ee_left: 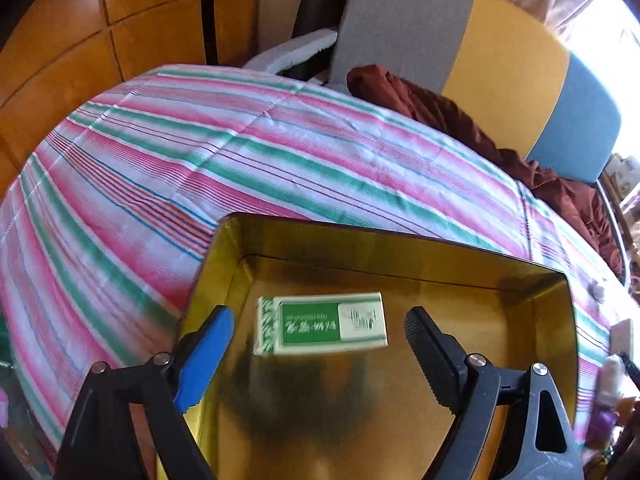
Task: Organize objects
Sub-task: 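Carry the green box into the gold tray and open the left tool, then carry the cream barcode box into the gold tray and open the right tool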
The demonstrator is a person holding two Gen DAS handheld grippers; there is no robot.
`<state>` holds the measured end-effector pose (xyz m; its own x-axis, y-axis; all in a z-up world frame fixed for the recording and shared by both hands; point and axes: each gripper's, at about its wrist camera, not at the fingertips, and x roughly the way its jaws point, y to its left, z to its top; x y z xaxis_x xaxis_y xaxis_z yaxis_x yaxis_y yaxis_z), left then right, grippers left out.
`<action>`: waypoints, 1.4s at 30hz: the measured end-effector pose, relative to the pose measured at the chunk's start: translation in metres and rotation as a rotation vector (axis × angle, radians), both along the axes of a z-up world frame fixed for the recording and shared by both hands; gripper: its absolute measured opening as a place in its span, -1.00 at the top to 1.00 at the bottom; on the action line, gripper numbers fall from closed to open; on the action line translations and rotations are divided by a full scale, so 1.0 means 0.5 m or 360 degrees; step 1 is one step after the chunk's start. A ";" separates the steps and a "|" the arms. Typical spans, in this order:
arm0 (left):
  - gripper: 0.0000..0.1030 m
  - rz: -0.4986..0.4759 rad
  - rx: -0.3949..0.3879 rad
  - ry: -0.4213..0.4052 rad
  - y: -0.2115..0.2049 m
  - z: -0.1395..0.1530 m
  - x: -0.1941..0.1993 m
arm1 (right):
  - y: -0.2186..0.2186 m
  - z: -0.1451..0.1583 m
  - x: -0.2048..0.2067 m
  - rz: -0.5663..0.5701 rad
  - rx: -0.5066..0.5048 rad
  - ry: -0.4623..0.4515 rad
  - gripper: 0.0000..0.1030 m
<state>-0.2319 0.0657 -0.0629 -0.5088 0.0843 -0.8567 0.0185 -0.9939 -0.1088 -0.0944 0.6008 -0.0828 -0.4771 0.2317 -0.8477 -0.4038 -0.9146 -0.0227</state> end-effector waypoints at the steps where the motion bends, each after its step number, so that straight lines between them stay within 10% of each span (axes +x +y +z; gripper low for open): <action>1: -0.73 -0.0005 -0.0006 0.0015 0.000 0.008 0.013 | 0.001 0.000 0.001 -0.0005 0.0001 -0.0001 0.01; 18: -0.83 -0.0020 -0.0071 0.0270 -0.112 0.075 0.312 | -0.043 0.128 0.048 -0.0130 0.0145 0.0181 0.02; 29: -0.88 -0.0083 -0.0065 0.0368 -0.145 0.077 0.377 | -0.411 0.242 0.037 0.0454 -0.0055 0.0294 0.02; 42: -0.91 -0.0029 -0.0020 0.0398 -0.226 0.059 0.428 | -0.850 0.111 -0.029 0.0914 -0.0389 -0.0013 0.02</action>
